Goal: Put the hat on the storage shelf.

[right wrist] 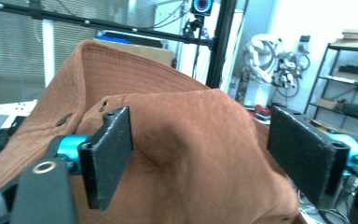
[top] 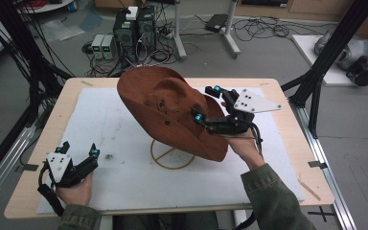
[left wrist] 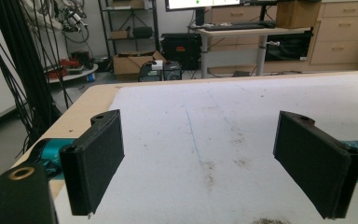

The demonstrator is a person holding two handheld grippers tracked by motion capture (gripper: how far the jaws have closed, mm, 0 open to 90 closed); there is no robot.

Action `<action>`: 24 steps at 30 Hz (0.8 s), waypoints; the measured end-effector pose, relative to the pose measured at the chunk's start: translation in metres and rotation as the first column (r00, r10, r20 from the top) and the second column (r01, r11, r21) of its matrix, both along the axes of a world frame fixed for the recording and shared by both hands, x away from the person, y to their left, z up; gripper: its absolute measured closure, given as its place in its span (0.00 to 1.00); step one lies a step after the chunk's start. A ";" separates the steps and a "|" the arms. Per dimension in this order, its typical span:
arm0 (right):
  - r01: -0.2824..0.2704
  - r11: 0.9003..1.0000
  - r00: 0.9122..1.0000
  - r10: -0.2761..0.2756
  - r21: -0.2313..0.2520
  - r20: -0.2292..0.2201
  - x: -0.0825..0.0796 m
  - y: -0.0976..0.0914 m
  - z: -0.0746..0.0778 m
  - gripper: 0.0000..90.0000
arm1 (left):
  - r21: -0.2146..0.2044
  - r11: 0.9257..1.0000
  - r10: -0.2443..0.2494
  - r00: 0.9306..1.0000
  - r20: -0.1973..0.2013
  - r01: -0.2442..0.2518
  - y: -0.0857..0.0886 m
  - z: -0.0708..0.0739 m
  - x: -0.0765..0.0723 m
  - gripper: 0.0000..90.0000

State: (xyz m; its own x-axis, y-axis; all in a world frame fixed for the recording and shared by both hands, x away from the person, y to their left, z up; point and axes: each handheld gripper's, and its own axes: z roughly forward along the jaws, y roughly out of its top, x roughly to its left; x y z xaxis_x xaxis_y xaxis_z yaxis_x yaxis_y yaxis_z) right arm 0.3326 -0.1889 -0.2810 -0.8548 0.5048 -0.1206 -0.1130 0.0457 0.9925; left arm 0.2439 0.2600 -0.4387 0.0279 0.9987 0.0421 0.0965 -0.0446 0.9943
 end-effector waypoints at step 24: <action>0.226 0.971 0.974 -0.227 0.074 0.008 -0.008 -0.047 -0.012 0.14 | -0.001 1.000 0.002 1.000 0.004 -0.002 -0.001 0.000 0.000 0.18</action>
